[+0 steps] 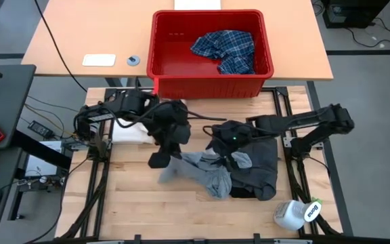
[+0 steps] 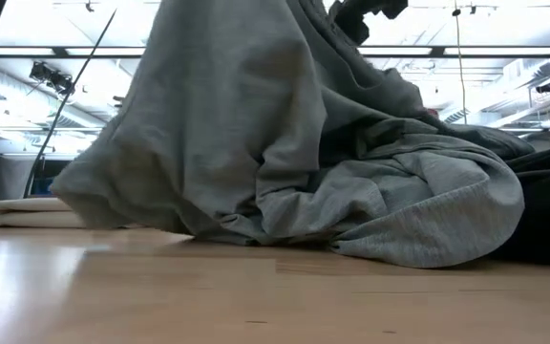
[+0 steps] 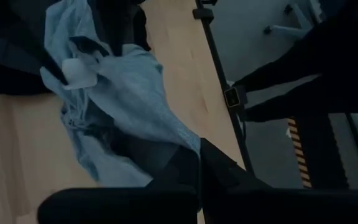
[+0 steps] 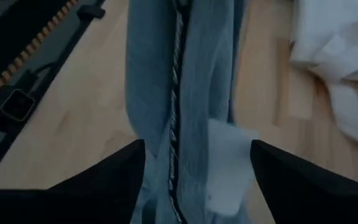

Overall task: Fold Laundry from Bin
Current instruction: Fold the gray shirt

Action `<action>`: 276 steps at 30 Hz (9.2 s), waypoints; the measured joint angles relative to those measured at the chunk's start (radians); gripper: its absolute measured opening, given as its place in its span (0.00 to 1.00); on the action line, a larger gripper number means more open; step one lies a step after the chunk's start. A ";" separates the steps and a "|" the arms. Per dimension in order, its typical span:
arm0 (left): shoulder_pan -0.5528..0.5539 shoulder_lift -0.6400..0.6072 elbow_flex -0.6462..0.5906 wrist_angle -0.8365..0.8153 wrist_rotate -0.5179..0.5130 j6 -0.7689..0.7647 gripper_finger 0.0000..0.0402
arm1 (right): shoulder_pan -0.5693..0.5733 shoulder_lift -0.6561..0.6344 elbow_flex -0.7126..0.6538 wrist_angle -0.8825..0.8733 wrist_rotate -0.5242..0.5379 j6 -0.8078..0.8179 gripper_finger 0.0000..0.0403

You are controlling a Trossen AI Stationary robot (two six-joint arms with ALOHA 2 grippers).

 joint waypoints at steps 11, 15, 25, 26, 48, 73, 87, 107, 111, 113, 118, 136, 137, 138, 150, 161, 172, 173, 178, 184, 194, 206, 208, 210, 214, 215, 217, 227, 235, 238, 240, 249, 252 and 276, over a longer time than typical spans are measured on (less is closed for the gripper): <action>0.011 -0.125 0.002 0.001 -0.035 -0.074 0.00 | 0.004 0.058 -0.001 -0.026 -0.104 -0.026 0.67; 0.010 -0.175 0.003 0.003 -0.109 -0.121 0.00 | 0.001 0.067 -0.002 -0.011 -0.142 -0.022 0.66; 0.014 -0.290 0.005 0.093 -0.380 -0.161 0.00 | 0.007 0.073 -0.002 0.048 -0.150 -0.051 0.66; 0.016 -0.307 0.005 0.104 -0.399 -0.166 0.00 | 0.007 0.073 -0.002 0.045 -0.150 -0.051 0.66; 0.017 -0.397 0.004 -0.034 -0.574 -0.203 0.00 | -0.040 -0.038 0.082 -0.422 0.015 0.029 0.04; 0.067 -0.409 0.005 0.965 -0.740 0.400 0.00 | -0.065 -0.099 1.099 -0.601 0.397 0.036 0.03; 0.064 -0.406 0.004 1.102 -0.853 0.714 0.00 | -0.017 -0.092 1.096 -0.106 0.838 -0.305 0.04; 0.316 -0.419 0.005 0.850 -0.882 0.261 0.00 | -0.165 0.056 1.096 -0.412 0.775 -0.180 0.03; 0.442 -0.417 0.005 0.773 -0.805 0.165 0.00 | -0.290 0.075 1.096 -0.434 0.664 -0.090 0.03; 0.483 -0.417 0.005 0.772 -0.805 0.203 0.00 | -0.340 0.078 1.096 -0.423 0.670 -0.073 0.03; 0.497 -0.431 0.004 0.835 -0.799 0.313 0.00 | -0.381 0.070 1.096 -0.342 0.678 -0.147 0.03; 0.049 -0.545 0.006 0.409 -0.345 -0.178 0.00 | 0.040 0.051 1.025 -0.695 -0.060 0.364 0.04; 0.026 -0.535 0.006 0.341 -0.319 -0.232 0.00 | 0.073 0.056 0.998 -0.707 -0.092 0.388 0.04; 0.003 -0.523 0.005 0.281 -0.292 -0.282 0.00 | 0.108 0.064 0.964 -0.715 -0.120 0.412 0.04; -0.366 -0.285 0.004 0.110 -0.082 -0.472 0.00 | 0.334 0.107 0.633 -0.556 -0.538 0.693 0.04; -0.561 -0.052 0.004 0.103 -0.031 -0.464 0.00 | 0.496 0.152 0.599 -0.375 -0.588 0.800 0.04; -0.634 0.092 0.004 0.107 0.020 -0.368 0.00 | 0.576 0.276 0.597 -0.511 -0.745 0.926 0.04; -0.647 0.099 0.004 0.119 0.008 -0.380 0.00 | 0.582 0.274 0.597 -0.524 -0.737 0.939 0.04; -0.679 0.119 0.004 0.270 -0.103 -0.457 0.00 | 0.645 0.220 0.599 -0.536 -0.685 1.003 0.04; -0.681 0.164 0.005 0.254 -0.251 -0.519 0.00 | 0.710 0.206 0.599 -0.581 -0.554 0.957 0.04; -0.674 0.213 -0.065 -0.049 -0.456 -0.628 0.00 | 0.629 0.208 0.599 -1.009 -0.107 0.934 0.04; -0.580 0.022 -0.493 -0.059 -0.679 -0.753 0.00 | 0.358 0.193 0.603 -1.022 0.302 0.783 0.04; -0.555 -0.046 -0.596 -0.068 -0.689 -0.778 0.00 | 0.316 0.193 0.603 -1.021 0.327 0.725 0.04; -0.530 -0.117 -0.698 -0.061 -0.695 -0.809 0.00 | 0.267 0.193 0.603 -1.020 0.353 0.664 0.04; -0.460 -0.266 -0.874 -0.009 -0.701 -0.821 0.00 | 0.146 0.200 0.603 -1.020 0.377 0.526 0.04; -0.442 -0.302 -0.918 0.006 -0.702 -0.814 0.00 | 0.115 0.202 0.597 -1.015 0.386 0.485 0.04; -0.402 -0.361 -1.005 0.075 -0.702 -0.779 0.00 | 0.048 0.202 0.569 -0.994 0.387 0.411 0.04; -0.265 -0.430 -1.280 0.361 -0.570 -0.717 0.16 | -0.189 0.202 0.336 -0.895 0.174 0.194 0.21; -0.202 -0.444 -1.141 0.176 -0.700 -0.685 0.64 | -0.318 0.189 0.328 -0.925 0.212 0.219 0.48; -0.218 -0.446 -1.069 0.344 -0.649 -0.675 0.73 | -0.310 0.151 0.376 -0.926 0.148 0.264 0.51; -0.272 -0.435 -1.054 0.524 -0.608 -0.632 0.74 | -0.262 0.119 0.392 -0.908 0.140 0.300 0.50; -0.447 -0.158 -1.054 0.950 -0.592 -0.676 0.67 | 0.053 0.031 0.314 -0.743 0.297 0.573 0.49; -0.470 -0.056 -1.055 0.991 -0.569 -0.703 0.63 | 0.134 0.027 0.271 -0.661 0.357 0.662 0.49; -0.609 0.191 -1.055 1.176 -0.717 -0.581 0.46 | 0.402 0.026 0.176 -0.524 0.471 1.057 0.49</action>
